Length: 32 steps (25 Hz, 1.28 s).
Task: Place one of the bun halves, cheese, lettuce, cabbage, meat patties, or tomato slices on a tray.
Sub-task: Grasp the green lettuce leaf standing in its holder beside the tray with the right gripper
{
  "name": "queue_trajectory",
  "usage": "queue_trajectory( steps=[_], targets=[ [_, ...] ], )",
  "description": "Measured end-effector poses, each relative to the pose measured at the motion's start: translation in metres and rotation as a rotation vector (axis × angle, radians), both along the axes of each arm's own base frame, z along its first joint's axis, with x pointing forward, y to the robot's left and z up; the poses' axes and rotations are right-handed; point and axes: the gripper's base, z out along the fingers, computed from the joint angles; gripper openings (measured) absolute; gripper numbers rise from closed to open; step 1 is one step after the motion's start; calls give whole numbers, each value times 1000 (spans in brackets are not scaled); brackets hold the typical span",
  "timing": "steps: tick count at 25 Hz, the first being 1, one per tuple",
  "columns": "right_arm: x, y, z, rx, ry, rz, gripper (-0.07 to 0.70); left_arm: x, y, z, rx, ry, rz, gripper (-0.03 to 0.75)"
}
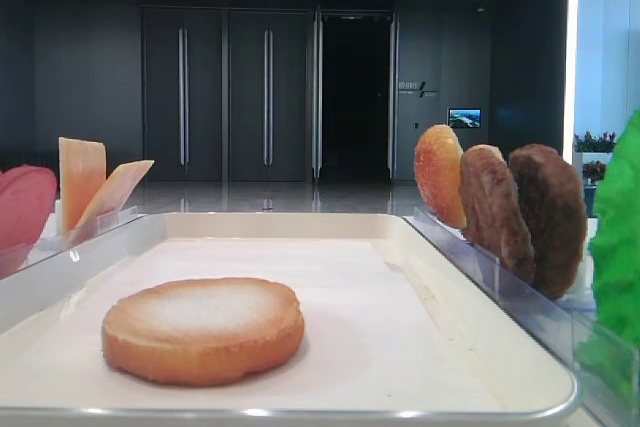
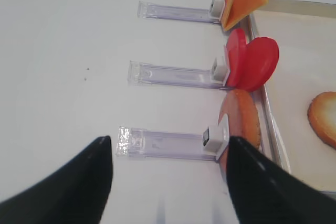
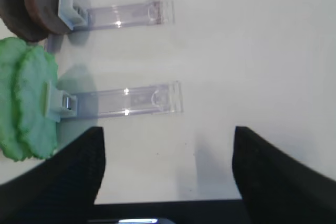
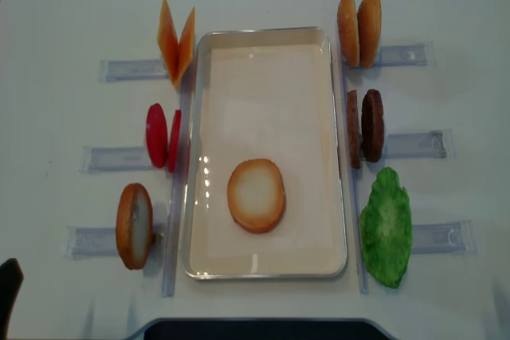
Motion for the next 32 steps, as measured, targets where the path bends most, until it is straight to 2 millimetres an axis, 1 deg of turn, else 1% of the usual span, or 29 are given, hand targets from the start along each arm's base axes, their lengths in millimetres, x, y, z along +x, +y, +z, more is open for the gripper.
queue_trajectory(
  steps=[4,8,13,16,18,21,24,32],
  targets=[
    [22,2,11,24,108,1,514,0,0,0,0,0,0,517],
    [46,2,18,56,194,-42,514,0,0,0,0,0,0,517],
    [74,2,30,68,251,-64,514,0,0,0,0,0,0,517],
    [94,3,29,81,319,-78,514,0,0,0,0,0,0,517],
    [104,4,28,98,348,-77,514,0,0,0,0,0,0,517],
    [112,8,24,103,387,-61,514,0,0,0,0,0,0,517],
    [116,14,20,93,419,-30,514,0,0,0,0,0,0,517],
    [111,35,20,125,449,-19,514,0,0,0,0,0,0,517]
  ],
)
